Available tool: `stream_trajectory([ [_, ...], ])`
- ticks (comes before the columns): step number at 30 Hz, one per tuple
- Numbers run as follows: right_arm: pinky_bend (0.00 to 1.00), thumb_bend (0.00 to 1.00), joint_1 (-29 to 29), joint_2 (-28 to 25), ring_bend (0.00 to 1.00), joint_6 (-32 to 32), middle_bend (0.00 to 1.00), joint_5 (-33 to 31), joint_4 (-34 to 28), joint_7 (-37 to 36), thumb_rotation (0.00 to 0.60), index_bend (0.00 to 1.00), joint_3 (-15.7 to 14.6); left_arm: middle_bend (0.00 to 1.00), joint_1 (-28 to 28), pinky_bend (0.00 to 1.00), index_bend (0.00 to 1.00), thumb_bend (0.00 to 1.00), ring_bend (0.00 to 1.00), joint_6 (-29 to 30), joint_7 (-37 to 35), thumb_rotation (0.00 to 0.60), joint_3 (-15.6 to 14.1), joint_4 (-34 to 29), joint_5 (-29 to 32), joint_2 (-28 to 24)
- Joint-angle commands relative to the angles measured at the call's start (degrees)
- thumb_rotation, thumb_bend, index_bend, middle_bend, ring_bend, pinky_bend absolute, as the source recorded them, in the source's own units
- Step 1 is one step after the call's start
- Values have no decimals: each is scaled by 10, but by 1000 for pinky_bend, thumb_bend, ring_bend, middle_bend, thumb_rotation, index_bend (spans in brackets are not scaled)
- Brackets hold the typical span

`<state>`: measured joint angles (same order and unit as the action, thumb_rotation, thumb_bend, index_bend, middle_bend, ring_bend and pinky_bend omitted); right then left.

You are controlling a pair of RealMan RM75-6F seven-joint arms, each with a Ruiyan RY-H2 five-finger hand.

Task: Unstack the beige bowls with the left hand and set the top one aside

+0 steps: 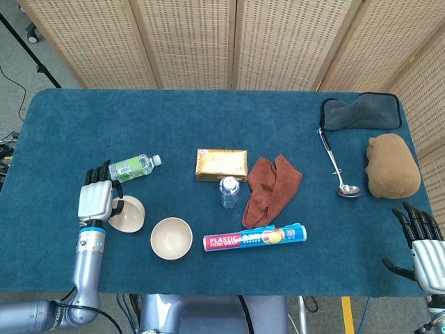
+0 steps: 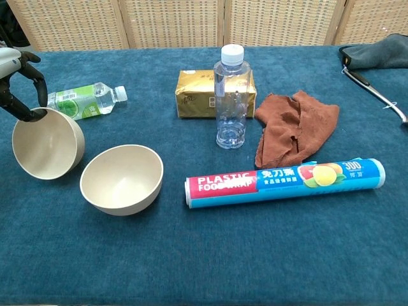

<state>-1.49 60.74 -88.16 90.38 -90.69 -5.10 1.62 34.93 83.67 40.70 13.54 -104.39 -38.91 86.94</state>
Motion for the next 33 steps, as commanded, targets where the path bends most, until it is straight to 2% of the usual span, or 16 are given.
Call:
stream_trajectory([
  [1, 51, 105, 0, 0, 0, 0, 0, 1, 0, 0, 600, 82, 0, 51, -2, 0, 570, 389, 70, 1, 2, 600, 0, 5, 0, -1],
  [11, 51, 105, 0, 2, 0, 0, 0, 1, 0, 3, 600, 82, 0, 39, -10, 0, 252, 371, 70, -9, -7, 600, 1, 34, 2, 3],
  [16, 51, 105, -1, 3, 0, 1, 0, -1, 0, 4, 600, 82, 0, 12, -13, 0, 140, 366, 70, -9, -16, 600, 2, 48, -9, 8],
  [27, 51, 105, -1, 3, 0, 2, 0, -2, 1, 5, 600, 82, 0, 6, -27, 0, 127, 366, 70, 6, -41, 600, 22, 20, -33, -18],
  [31, 51, 105, -1, 3, 0, 2, 0, -1, 1, 3, 600, 82, 0, 6, -52, 0, 128, 366, 70, 28, -66, 600, 10, -10, -68, -42],
  [33, 51, 105, -2, 3, 0, 3, 0, 0, 1, 3, 600, 82, 0, 7, -78, 0, 147, 366, 70, 50, -91, 600, -6, -33, -101, -61],
])
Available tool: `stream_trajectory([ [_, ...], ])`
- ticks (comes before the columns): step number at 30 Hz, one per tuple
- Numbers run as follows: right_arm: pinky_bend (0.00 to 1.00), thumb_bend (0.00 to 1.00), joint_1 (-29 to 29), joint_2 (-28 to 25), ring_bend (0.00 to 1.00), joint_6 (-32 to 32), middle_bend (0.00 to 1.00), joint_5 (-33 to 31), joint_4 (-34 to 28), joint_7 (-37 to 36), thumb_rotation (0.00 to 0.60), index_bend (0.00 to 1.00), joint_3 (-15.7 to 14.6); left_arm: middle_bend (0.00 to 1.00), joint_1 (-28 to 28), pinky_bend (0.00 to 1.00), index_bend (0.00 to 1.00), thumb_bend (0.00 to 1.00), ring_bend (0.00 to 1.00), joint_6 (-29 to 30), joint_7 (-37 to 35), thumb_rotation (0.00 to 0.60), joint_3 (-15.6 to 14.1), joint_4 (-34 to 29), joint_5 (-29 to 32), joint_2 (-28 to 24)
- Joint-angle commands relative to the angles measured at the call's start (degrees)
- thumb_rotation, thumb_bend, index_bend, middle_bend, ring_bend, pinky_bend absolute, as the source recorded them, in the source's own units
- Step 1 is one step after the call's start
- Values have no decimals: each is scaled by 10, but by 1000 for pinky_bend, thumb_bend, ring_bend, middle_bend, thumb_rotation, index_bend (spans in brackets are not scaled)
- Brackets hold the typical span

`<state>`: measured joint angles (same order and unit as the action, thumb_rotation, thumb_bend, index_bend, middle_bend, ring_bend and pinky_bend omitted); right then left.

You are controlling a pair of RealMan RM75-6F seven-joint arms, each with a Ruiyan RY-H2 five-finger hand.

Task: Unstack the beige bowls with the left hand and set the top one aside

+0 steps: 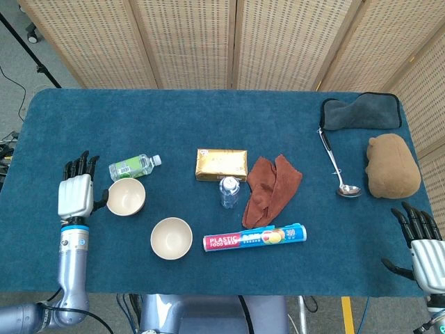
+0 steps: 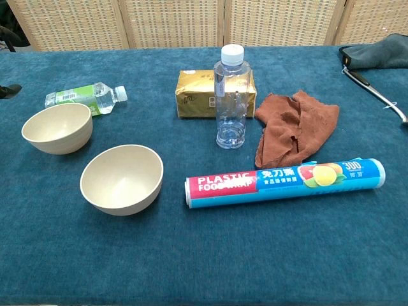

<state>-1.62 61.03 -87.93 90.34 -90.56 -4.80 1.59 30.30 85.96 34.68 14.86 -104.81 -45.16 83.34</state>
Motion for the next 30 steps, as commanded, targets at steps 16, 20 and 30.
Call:
stream_trajectory([
  [16, 51, 105, -4, 4, 0, 3, 0, 3, -4, 7, 600, 82, 0, 7, -212, 0, 259, 365, 70, 144, -260, 600, -143, -52, -259, -66],
  [20, 51, 105, -6, 7, 0, 8, 0, -1, -3, 9, 600, 82, 2, 7, -236, 0, 276, 365, 69, 162, -286, 600, -152, -37, -294, -59],
  [30, 51, 105, -11, 13, 0, 22, 0, -14, 3, 16, 600, 82, 4, 7, -263, 0, 279, 364, 69, 148, -298, 600, -158, -20, -326, -58],
])
